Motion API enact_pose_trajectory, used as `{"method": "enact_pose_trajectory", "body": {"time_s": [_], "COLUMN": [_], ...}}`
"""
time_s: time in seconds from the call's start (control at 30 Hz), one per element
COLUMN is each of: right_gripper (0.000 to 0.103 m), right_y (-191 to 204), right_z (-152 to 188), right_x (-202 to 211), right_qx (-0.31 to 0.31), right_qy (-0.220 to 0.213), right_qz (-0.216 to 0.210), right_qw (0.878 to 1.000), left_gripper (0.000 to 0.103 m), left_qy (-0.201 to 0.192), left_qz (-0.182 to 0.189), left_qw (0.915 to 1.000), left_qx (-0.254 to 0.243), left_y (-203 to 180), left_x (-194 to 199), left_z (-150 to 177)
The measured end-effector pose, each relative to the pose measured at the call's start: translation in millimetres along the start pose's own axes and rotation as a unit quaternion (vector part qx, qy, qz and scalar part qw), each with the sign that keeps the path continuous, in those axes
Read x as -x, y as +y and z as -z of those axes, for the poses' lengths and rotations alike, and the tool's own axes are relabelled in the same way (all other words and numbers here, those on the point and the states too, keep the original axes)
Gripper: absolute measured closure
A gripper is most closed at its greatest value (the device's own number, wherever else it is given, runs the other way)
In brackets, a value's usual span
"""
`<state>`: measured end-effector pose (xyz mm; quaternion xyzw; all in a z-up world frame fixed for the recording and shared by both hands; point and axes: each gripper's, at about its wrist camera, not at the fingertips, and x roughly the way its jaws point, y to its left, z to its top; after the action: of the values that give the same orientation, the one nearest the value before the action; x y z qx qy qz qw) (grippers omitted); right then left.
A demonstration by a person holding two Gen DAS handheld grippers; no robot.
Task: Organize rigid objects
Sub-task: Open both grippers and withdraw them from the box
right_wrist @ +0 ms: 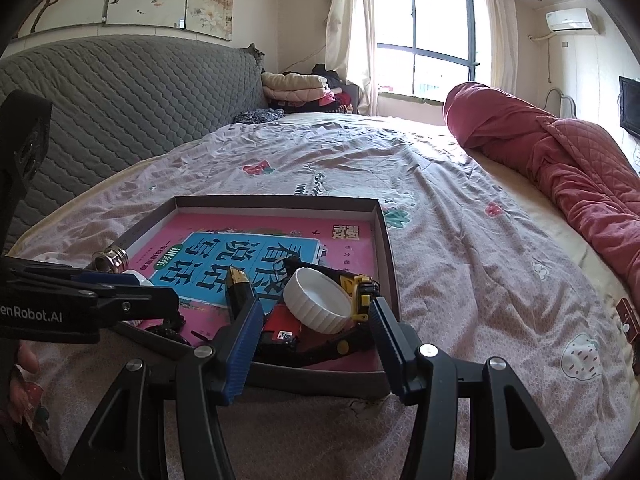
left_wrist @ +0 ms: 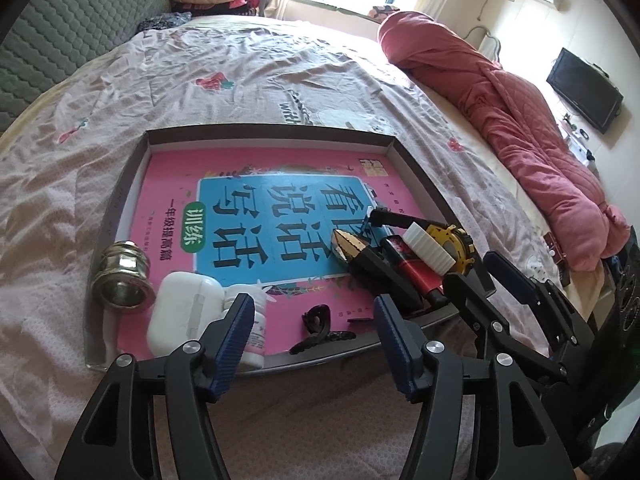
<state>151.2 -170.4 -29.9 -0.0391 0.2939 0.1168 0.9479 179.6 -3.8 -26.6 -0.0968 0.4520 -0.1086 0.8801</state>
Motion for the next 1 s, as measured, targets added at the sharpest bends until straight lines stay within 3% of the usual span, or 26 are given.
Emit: {"method": "enact_pose_trajectory", "body": {"time_s": [0.53,0.63,1.0], "right_gripper": [0.046,0.046,0.046], "right_y": [11.5,18.6,29.2], "right_z": [-4.5,-6.1,-13.5], "right_x": [21.2,28.5,58.4], "right_qx": [-0.004,-0.002,-0.031], "right_qy": [-0.012,-0.016,-0.025], "right_qz": [0.005,0.005,0.016], "right_qw": [1.000,1.000,0.999], "left_gripper": [0.039,0.028,0.027], "left_qy": [-0.015,-0.021,-0.058], "left_qz": [-0.035,-0.044,-0.063], "left_qw": [0.9990,0.9986,0.9962], "left_qx": [0.023,0.022,0.014], "left_y": [18.5,21.6,19.6], "left_x": [31.8,39.8,76.1], "left_z": [18.8,20.8,28.8]}}
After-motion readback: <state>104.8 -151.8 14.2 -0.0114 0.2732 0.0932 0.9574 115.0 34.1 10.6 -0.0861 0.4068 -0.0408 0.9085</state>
